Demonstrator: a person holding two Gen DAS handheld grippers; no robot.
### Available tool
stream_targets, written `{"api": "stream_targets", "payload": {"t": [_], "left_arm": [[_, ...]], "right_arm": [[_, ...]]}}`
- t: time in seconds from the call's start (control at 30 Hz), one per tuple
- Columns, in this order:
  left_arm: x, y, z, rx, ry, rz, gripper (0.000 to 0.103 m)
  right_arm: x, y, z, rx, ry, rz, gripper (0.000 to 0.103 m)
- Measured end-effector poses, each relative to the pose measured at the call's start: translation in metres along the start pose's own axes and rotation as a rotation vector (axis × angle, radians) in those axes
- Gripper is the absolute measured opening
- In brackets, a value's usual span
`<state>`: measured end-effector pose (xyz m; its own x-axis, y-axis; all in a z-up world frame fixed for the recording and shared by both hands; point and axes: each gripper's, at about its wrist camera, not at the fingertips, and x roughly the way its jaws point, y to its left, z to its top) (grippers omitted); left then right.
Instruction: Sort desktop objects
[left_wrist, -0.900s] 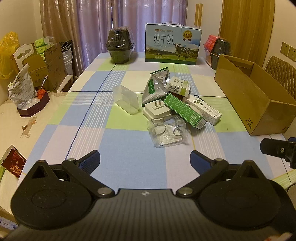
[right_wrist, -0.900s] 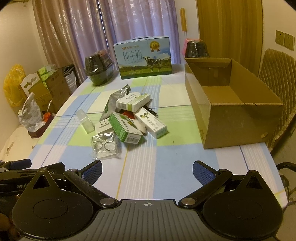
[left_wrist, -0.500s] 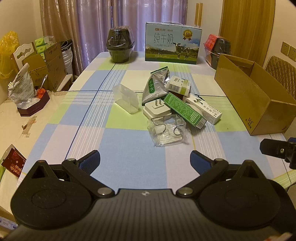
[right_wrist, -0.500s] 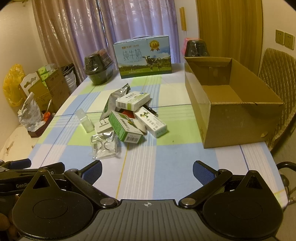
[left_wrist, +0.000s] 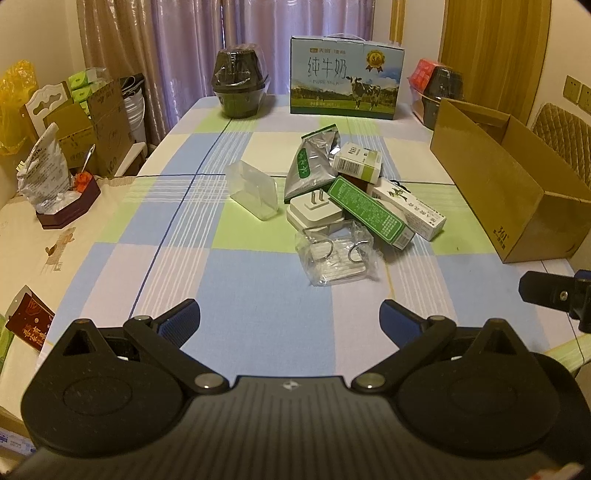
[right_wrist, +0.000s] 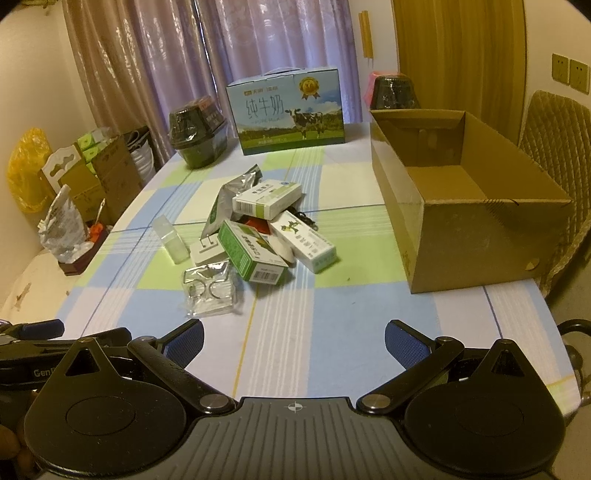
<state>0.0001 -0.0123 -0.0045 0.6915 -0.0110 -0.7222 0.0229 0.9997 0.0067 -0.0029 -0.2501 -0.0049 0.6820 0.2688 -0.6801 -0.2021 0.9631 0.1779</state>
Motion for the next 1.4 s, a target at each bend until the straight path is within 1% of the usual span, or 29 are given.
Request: {"api": "stream_targets", "payload": {"t": [0.17,0.27,0.33,0.5,0.57,0.73,0.9,0.93,1.0,1.03,1.07,1.2,1.3,1.4], "left_arm": [[0.001,0.002,0.007,-0.012,0.033,-0.012,0.102],[0.003,0.005,0.015,-0.033,0.038,-0.032,0.102],[0.003,0.006,0.023,-0.033,0.032,-0.032,0.102],[0.012,0.003,0.046,-0.018,0.007,-0.036,0.102],[0.021,0.002,0.052,-0.010,0.012,-0.034,0.102],[0.048,-0.005,0.062,0.033,0.032,-0.041,0.102],[0.079,-0.014,0.059,0.086,0.064,-0.067,0.102],[0.086,-0.016,0.058,0.096,0.071,-0.070,0.102],[0.100,-0.020,0.055,0.109,0.087,-0.076,0.102],[0.107,-0.021,0.054,0.110,0.093,-0.081,0.102],[0.114,-0.022,0.053,0.110,0.097,-0.088,0.102],[0.135,-0.024,0.050,0.103,0.092,-0.098,0.101],[0.147,-0.022,0.050,0.086,0.086,-0.118,0.101],[0.157,-0.022,0.052,0.077,0.085,-0.144,0.100]], "right_arm": [[0.002,-0.002,0.002,-0.011,0.002,0.016,0.101],[0.004,-0.002,0.005,-0.029,-0.001,0.031,0.101],[0.006,-0.002,0.009,-0.046,-0.010,0.044,0.101],[0.014,-0.006,0.020,-0.091,-0.036,0.106,0.101],[0.020,-0.009,0.025,-0.100,-0.033,0.129,0.101],[0.039,-0.017,0.035,-0.125,-0.014,0.147,0.101],[0.059,-0.028,0.039,-0.132,0.013,0.163,0.101],[0.063,-0.029,0.039,-0.133,0.019,0.161,0.099],[0.071,-0.033,0.039,-0.130,0.034,0.173,0.091],[0.076,-0.034,0.039,-0.126,0.042,0.181,0.087],[0.080,-0.035,0.039,-0.125,0.049,0.186,0.085],[0.096,-0.035,0.037,-0.147,0.061,0.185,0.085],[0.105,-0.036,0.035,-0.158,0.051,0.182,0.085],[0.114,-0.038,0.034,-0.143,0.051,0.182,0.085]]}}
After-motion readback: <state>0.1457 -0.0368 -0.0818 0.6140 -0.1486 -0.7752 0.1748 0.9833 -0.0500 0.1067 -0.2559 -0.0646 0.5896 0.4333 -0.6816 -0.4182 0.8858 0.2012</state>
